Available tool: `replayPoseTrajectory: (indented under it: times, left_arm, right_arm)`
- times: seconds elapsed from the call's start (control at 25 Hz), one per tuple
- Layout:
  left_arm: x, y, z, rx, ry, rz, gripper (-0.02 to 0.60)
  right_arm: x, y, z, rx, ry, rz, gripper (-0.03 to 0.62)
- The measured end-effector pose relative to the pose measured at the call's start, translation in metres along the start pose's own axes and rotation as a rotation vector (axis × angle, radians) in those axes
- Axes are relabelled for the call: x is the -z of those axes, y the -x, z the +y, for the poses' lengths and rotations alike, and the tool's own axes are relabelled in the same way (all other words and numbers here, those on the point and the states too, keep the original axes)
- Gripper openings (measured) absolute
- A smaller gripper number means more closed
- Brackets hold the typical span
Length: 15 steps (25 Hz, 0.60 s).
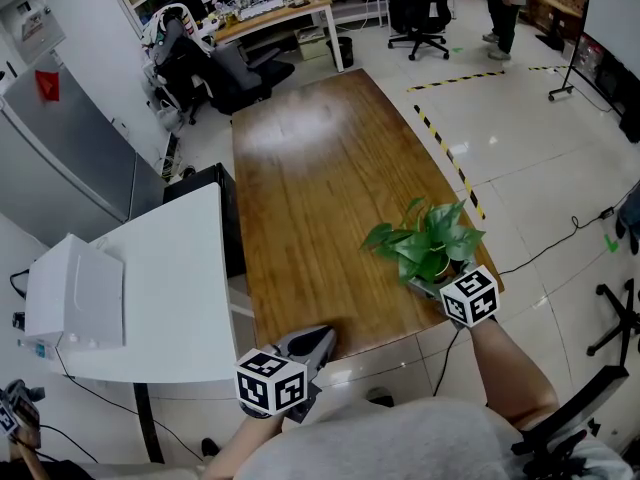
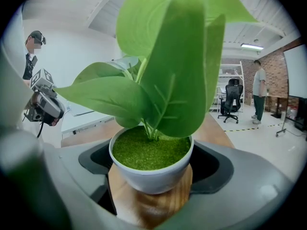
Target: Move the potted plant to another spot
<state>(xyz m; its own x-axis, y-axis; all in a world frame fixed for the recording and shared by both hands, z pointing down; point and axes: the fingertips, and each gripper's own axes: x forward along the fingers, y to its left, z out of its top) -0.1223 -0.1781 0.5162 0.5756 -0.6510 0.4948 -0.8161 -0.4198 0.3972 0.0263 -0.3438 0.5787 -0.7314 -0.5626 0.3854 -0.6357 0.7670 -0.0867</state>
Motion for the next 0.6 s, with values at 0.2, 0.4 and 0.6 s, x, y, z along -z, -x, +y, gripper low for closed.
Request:
replayPoseTrajectory:
  times: [0.2,0.4,0.6]
  left_arm:
    - [-0.002,0.013,-0.001,-0.003,0.011,-0.007,-0.002]
    - [-0.005,0.030,0.006,-0.019,0.029,-0.029,-0.002]
    - [-0.002,0.041,0.011,-0.030,0.042,-0.048,-0.002]
  right_arm:
    - [-0.013,0.000,0.013,-0.015,0.005,-0.001,0.479]
    - [-0.028,-0.005,0.028,-0.034,0.029,-0.001,0.479]
    - [-0.038,-0.009,0.043,-0.051,0.054,0.000,0.479]
